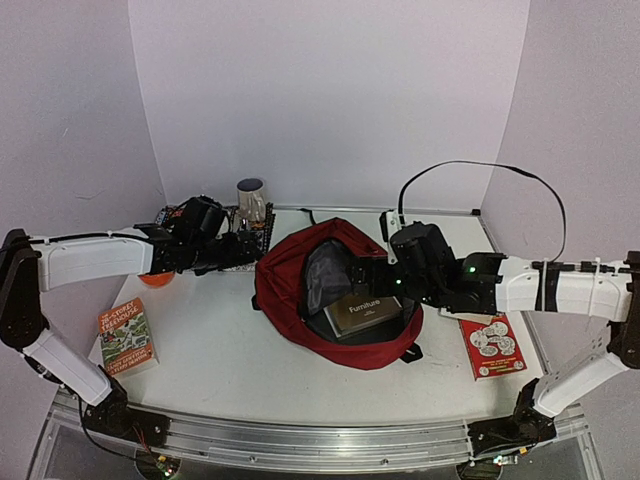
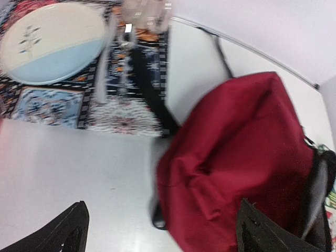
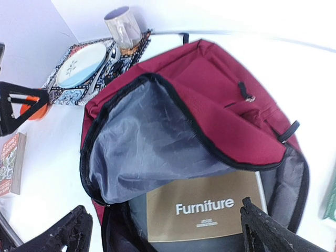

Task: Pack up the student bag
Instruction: Move the book to the center of the board.

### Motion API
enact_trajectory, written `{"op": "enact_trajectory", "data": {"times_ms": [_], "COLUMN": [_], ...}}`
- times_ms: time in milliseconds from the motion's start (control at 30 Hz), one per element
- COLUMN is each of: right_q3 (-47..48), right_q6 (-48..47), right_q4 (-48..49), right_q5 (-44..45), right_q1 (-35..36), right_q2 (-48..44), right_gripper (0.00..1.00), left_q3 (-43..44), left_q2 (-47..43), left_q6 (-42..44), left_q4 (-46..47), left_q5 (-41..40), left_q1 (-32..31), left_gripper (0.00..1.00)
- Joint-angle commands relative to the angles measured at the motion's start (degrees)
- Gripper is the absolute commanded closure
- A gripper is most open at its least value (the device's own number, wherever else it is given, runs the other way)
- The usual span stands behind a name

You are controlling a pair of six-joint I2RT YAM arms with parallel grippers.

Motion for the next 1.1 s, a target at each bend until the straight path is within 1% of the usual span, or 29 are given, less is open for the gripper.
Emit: {"op": "enact_trajectory", "data": {"times_ms": [0, 100, 200, 400, 533, 633, 767, 900, 1000, 1067], "right_q3": [-0.7, -1.1, -2.1, -5.4, -7.2, -8.0, -8.7, -9.3, -9.9, -10.2], "right_q6": [-3.8, -5.0, -5.9, -6.7, -6.9, -7.0, -7.7, -8.2, -8.4, -8.6], "right_q4": [-0.4, 0.0, 1.3, 5.3, 8.4, 10.0, 11.5, 12.4, 13.0, 13.5], "right_q5": [3.3, 3.3, 3.0, 1.8, -0.2, -0.9, -1.2, -1.0, -0.6, -0.3], "right_q1": [0.0, 0.0, -0.1, -0.1, 0.0, 0.0, 0.0, 0.0, 0.0, 0.0], "right_q2": [-2.4, -3.2, -4.3, -7.4, -8.6, -8.6, -8.2, -8.0, -8.2, -8.2], "right_gripper": [0.02, 0.02, 0.02, 0.02, 0.02, 0.02, 0.02, 0.02, 0.02, 0.02], "left_q3": [-4.2, -7.1, -8.9, -10.4, -11.0, -11.7, -12.0, -12.3, -13.9, -15.2], "left_q2": [-4.4, -6.3, -7.0, -5.6, -3.8, -2.2, 0.7, 4.1, 4.9, 4.9], "left_q6": [-3.8, -4.9, -5.2, -4.8, -4.3, -4.2, -4.4, -4.1, -4.8, -5.1], "left_q4": [-13.0, -16.2, -18.8, -21.9, -22.6, -22.6, -22.6, -22.7, -22.4, -21.6], "left_q5": [-7.0, -8.8, -8.4, -7.0, -5.8, -4.9, -5.0, -1.9, 1.8, 6.1], "left_q1": [7.9, 13.1, 18.4, 27.9, 31.8, 33.3, 33.5, 33.5, 33.4, 33.2], "left_gripper": [0.02, 0.02, 0.04, 0.08, 0.11, 0.14, 0.18, 0.24, 0.33, 0.4]}}
